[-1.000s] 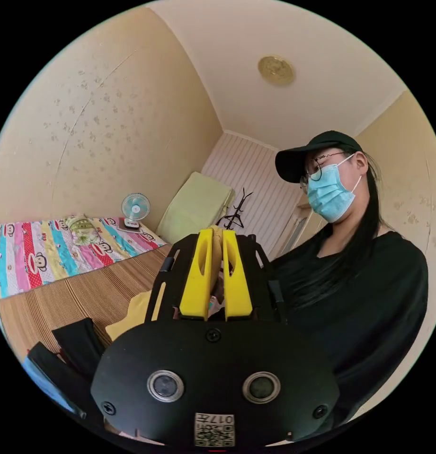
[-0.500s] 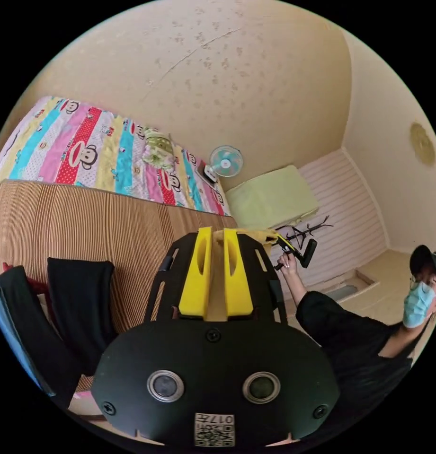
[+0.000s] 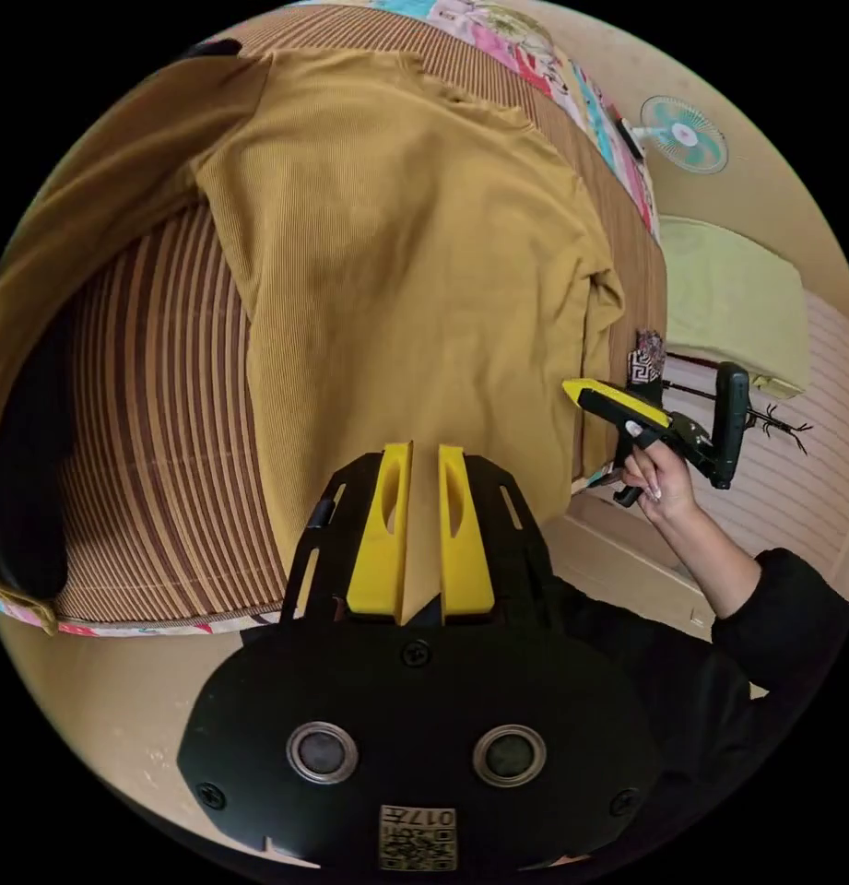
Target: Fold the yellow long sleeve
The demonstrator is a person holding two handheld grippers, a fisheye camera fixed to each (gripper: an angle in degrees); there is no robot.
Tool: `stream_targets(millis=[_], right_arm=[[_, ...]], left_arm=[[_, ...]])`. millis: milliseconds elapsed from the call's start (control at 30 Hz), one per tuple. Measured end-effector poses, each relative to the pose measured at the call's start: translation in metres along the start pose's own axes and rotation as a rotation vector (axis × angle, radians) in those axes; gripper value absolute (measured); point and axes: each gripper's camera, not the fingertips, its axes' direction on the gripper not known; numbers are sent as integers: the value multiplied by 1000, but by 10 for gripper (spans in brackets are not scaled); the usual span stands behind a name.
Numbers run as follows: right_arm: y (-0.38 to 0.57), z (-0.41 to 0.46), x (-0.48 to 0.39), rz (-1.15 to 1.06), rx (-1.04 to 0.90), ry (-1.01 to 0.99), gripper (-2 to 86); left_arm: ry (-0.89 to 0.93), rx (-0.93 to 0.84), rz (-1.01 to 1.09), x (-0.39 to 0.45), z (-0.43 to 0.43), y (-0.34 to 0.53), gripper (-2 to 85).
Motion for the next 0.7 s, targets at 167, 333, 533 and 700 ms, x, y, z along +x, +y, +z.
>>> stream_targets(millis=[167, 333, 533, 700], right_arm=[[97, -17, 136, 666, 186, -636, 65], [216, 11, 243, 1413, 579, -1086, 100], [268, 10, 323, 1753, 754, -1093, 65], [274, -114, 385, 1476, 1136, -982, 39]], left_arm=[[39, -39, -68, -19, 0, 22, 28], [56, 8, -179, -55, -42, 39, 51], [87, 139, -314, -112, -105, 55, 51], [110, 254, -358, -157, -157, 76, 51]])
